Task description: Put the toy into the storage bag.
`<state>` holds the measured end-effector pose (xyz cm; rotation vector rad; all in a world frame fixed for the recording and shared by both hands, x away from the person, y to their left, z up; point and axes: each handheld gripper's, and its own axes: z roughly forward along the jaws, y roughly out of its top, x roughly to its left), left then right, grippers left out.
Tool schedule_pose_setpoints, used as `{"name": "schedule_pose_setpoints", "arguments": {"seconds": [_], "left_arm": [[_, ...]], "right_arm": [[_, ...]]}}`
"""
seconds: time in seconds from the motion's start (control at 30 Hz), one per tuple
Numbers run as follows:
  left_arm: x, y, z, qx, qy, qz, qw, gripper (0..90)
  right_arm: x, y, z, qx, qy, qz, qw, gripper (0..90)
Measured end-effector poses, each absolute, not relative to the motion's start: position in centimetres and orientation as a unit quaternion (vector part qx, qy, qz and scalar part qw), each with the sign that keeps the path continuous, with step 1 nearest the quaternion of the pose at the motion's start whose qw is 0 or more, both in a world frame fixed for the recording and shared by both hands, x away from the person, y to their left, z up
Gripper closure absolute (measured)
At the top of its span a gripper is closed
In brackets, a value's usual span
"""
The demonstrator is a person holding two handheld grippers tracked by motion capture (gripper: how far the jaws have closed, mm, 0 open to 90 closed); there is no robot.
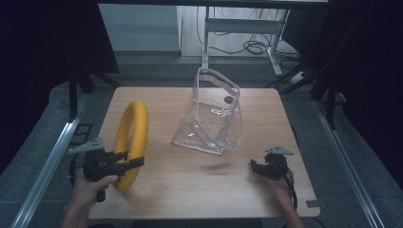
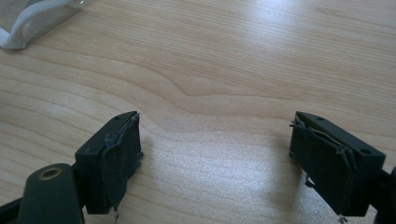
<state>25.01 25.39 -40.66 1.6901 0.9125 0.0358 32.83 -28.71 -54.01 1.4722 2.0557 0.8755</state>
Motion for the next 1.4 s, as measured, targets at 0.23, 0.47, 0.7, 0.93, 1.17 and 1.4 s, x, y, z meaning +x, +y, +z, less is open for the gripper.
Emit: {"name": "schedule_pose_setpoints", "arguments": {"seconds": [0.23, 0.47, 0.7, 0.93, 1.17, 1.4], "left_arm": [[25.2, 26.3, -39.8, 0.680, 0.388, 0.022, 0.622, 50.4], [25.3, 25.7, -38.3, 0.652, 0.376, 0.031, 0.658, 50.3], [25.8, 24.9, -37.6, 0.623, 0.373, 0.026, 0.687, 50.3], [26.5, 23.2, -37.0, 0.613, 0.375, 0.037, 0.695, 50.2], [27.2, 21.6, -36.1, 0.600, 0.365, 0.036, 0.711, 50.2], [27.8, 20.2, -35.6, 0.589, 0.362, 0.050, 0.721, 50.2]], "right_arm": [[32.9, -28.7, -54.0, 0.536, 0.747, 0.318, 0.231, 16.7], [32.9, -28.7, -54.0, 0.537, 0.746, 0.319, 0.230, 16.9], [32.9, -28.7, -54.0, 0.536, 0.746, 0.319, 0.232, 16.9], [32.9, -28.7, -54.0, 0.537, 0.746, 0.318, 0.232, 16.9], [32.8, -28.7, -54.0, 0.537, 0.747, 0.318, 0.230, 16.9], [32.8, -28.7, -54.0, 0.538, 0.746, 0.318, 0.230, 16.9]]}}
